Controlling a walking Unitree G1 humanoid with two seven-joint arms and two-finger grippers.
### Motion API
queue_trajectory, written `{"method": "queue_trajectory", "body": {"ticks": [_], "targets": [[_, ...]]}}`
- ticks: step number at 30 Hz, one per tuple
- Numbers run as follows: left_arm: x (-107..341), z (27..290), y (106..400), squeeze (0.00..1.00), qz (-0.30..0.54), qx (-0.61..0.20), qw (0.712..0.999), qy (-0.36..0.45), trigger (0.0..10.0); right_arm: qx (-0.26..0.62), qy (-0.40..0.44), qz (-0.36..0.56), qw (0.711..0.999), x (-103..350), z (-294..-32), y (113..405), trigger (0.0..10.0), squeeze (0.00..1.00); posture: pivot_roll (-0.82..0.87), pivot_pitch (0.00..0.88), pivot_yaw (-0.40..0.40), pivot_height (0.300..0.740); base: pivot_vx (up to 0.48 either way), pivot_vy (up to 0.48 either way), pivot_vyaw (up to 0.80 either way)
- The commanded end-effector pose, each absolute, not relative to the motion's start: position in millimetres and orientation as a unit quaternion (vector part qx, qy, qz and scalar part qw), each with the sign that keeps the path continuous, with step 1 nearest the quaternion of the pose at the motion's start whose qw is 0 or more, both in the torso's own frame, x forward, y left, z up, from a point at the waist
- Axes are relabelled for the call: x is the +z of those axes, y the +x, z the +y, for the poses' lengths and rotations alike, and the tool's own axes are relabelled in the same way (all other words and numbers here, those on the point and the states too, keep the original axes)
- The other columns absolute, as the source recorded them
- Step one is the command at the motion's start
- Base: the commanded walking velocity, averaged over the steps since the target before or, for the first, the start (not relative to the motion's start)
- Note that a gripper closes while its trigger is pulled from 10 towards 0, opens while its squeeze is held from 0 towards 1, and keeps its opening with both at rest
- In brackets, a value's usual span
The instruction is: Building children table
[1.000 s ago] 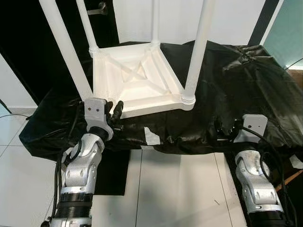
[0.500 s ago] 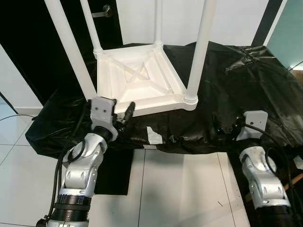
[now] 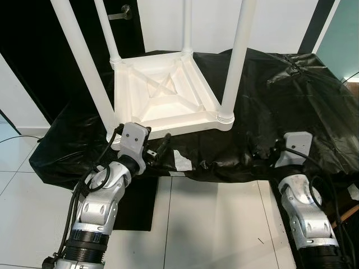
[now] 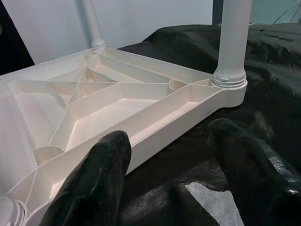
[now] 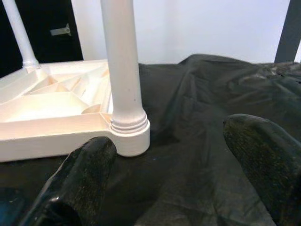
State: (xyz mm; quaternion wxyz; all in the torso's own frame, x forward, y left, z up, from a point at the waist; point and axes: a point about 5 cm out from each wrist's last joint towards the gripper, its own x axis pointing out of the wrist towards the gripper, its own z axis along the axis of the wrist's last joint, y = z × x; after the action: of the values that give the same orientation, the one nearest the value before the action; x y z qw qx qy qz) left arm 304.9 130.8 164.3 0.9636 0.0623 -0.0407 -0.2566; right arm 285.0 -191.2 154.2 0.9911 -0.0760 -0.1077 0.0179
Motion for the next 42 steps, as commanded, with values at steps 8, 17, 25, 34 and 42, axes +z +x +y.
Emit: {"method": "queue_trajectory", "body": {"ticks": [8, 17, 25, 34, 42], "targets": [[163, 153, 301, 0.0, -0.05, -0.193, 0.98, 0.006, 10.0, 0.039, -0.069, -0.128, 0.989, 161, -177, 277, 10.0, 0.0, -0.02, 0.0, 0.023, 0.74, 0.0, 0.0, 0.0], [148, 181, 287, 0.0, -0.046, -0.091, 0.995, -0.012, 10.0, 0.043, -0.069, -0.108, 0.991, 142, -168, 274, 10.0, 0.0, 0.01, 0.0, 0.006, 0.74, 0.0, 0.0, 0.0], [141, 186, 274, 0.0, -0.043, -0.073, 0.996, -0.034, 10.0, 0.018, -0.065, -0.086, 0.994, 135, -170, 274, 10.0, 0.0, 0.03, 0.0, -0.006, 0.74, 0.0, 0.0, 0.0], [148, 187, 272, 0.0, -0.062, -0.088, 0.993, -0.044, 10.0, 0.053, -0.07, -0.1, 0.991, 139, -167, 276, 10.0, 0.0, 0.04, 0.0, -0.012, 0.74, 0.0, 0.0, 0.0], [150, 186, 273, 0.0, -0.066, -0.087, 0.993, -0.047, 10.0, 0.053, -0.071, -0.105, 0.99, 143, -166, 277, 10.0, 0.0, 0.03, 0.0, -0.01, 0.74, 0.063, 0.0, 0.0]]}}
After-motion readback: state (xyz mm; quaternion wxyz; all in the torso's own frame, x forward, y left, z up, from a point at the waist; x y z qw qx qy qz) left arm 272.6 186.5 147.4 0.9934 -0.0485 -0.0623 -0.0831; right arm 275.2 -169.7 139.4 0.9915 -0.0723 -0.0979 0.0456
